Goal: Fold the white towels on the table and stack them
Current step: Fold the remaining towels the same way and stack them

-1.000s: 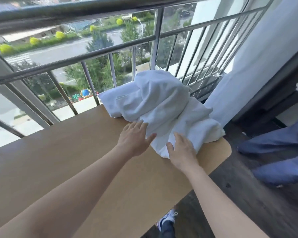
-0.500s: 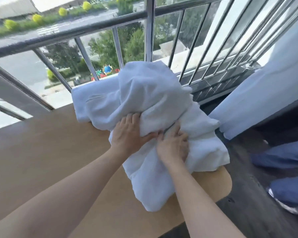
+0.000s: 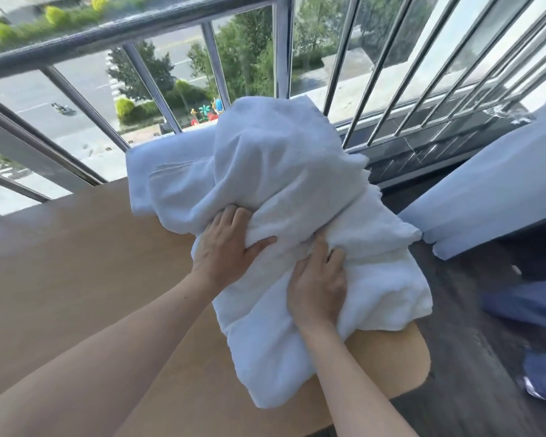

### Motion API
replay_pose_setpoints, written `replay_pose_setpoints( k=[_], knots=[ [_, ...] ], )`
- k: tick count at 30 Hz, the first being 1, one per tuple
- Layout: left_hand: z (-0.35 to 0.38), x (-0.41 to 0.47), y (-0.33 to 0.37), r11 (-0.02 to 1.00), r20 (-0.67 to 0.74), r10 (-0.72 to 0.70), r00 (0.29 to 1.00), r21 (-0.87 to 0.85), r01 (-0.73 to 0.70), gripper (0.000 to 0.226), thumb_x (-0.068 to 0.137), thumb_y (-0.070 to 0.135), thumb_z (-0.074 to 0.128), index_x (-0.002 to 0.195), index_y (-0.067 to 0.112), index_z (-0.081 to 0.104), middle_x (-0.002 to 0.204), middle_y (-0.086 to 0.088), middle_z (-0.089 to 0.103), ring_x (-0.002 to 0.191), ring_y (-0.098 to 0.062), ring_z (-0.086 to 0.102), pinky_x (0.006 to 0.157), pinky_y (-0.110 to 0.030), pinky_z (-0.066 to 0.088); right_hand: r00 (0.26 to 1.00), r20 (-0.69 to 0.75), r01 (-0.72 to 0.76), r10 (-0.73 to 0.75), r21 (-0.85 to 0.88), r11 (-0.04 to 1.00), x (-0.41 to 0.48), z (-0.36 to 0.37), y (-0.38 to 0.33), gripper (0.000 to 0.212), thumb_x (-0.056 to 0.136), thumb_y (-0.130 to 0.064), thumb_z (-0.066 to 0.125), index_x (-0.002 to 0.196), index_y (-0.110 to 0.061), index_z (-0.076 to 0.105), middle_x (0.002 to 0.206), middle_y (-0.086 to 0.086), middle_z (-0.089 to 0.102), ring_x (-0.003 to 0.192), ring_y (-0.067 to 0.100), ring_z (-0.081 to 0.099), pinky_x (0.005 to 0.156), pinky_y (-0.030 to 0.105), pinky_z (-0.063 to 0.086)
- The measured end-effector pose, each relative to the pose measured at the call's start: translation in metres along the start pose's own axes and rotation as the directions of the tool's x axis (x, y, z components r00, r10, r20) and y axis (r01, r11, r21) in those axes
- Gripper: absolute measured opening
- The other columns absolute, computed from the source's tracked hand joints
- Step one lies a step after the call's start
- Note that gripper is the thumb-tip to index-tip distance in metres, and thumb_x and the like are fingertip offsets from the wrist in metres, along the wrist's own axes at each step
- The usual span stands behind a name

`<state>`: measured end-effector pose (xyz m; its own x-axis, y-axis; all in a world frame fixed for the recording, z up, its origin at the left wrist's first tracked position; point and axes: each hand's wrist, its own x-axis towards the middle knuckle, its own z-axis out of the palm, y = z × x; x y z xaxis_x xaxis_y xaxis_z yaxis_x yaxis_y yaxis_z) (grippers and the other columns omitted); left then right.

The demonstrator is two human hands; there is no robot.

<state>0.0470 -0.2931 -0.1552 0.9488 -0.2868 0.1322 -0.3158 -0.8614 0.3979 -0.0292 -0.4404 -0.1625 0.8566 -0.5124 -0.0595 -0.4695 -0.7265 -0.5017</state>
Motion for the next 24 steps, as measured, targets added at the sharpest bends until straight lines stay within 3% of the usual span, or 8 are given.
replay_pose_setpoints(
  k=[5,10,13,17,21,24],
  knots=[
    [-0.026,-0.009,0.007,0.998,-0.089,0.050,0.995,-0.029,-0.052,0.050,0.085,0.058,0.061,0.087,0.008,0.055,0.084,-0.003,0.053,0.080,-0.026,0.057,0.065,-0.025,0.034,0.997,-0.065,-0.028,0.035,0.105,0.994,-0.003,-0.013,-0.006,0.046,0.094,-0.018,0.036,0.138,-0.016,0.049,0.114,0.013,0.047,0.083,0.036,0.055,0.060,0.035,0.041],
    [-0.070,-0.023,0.013,0.995,-0.291,0.093,0.952,-0.005,-0.099,0.048,0.085,0.063,0.056,0.084,0.016,0.051,0.078,0.004,0.052,0.072,-0.014,0.046,0.060,-0.019,0.023,0.979,-0.203,0.008,0.034,0.201,0.980,-0.023,-0.037,-0.033,0.042,0.095,-0.016,0.036,0.135,-0.020,0.050,0.109,0.005,0.046,0.084,0.030,0.054,0.063,0.032,0.036],
    [-0.111,-0.034,0.005,0.989,-0.364,0.120,0.924,-0.033,-0.141,0.044,0.086,0.062,0.056,0.086,0.019,0.047,0.079,0.003,0.052,0.071,-0.014,0.043,0.060,-0.022,0.017,0.952,-0.303,0.122,-0.040,0.257,0.959,-0.048,-0.056,-0.062,0.040,0.095,-0.016,0.035,0.131,-0.018,0.053,0.104,-0.001,0.043,0.082,0.027,0.053,0.063,0.030,0.035],
    [-0.168,-0.072,-0.020,0.992,-0.449,0.096,0.889,-0.034,-0.124,0.044,0.086,0.065,0.053,0.087,0.023,0.040,0.080,0.004,0.052,0.068,-0.019,0.050,0.056,-0.026,0.028,0.914,-0.373,0.274,-0.159,0.279,0.920,-0.093,-0.071,-0.108,0.040,0.094,-0.016,0.037,0.129,-0.014,0.056,0.105,0.007,0.051,0.082,0.025,0.051,0.064,0.028,0.032],
    [-0.222,-0.134,-0.058,0.992,-0.510,0.054,0.858,-0.073,-0.105,0.046,0.086,0.067,0.051,0.087,0.024,0.038,0.082,0.005,0.050,0.073,-0.022,0.052,0.057,-0.027,0.030,0.875,-0.384,0.401,-0.293,0.237,0.885,-0.153,-0.070,-0.158,0.039,0.091,-0.012,0.041,0.125,-0.009,0.060,0.103,0.013,0.054,0.081,0.023,0.045,0.062,0.024,0.015],
    [-0.255,-0.191,-0.095,0.996,-0.584,0.002,0.812,-0.076,-0.057,0.049,0.087,0.072,0.047,0.086,0.025,0.038,0.079,0.008,0.048,0.072,-0.016,0.046,0.057,-0.025,0.029,0.845,-0.355,0.487,-0.401,0.200,0.850,-0.206,-0.059,-0.196,0.041,0.092,-0.020,0.036,0.126,-0.013,0.058,0.106,0.012,0.054,0.079,0.030,0.054,0.063,0.025,0.024]
  ],
)
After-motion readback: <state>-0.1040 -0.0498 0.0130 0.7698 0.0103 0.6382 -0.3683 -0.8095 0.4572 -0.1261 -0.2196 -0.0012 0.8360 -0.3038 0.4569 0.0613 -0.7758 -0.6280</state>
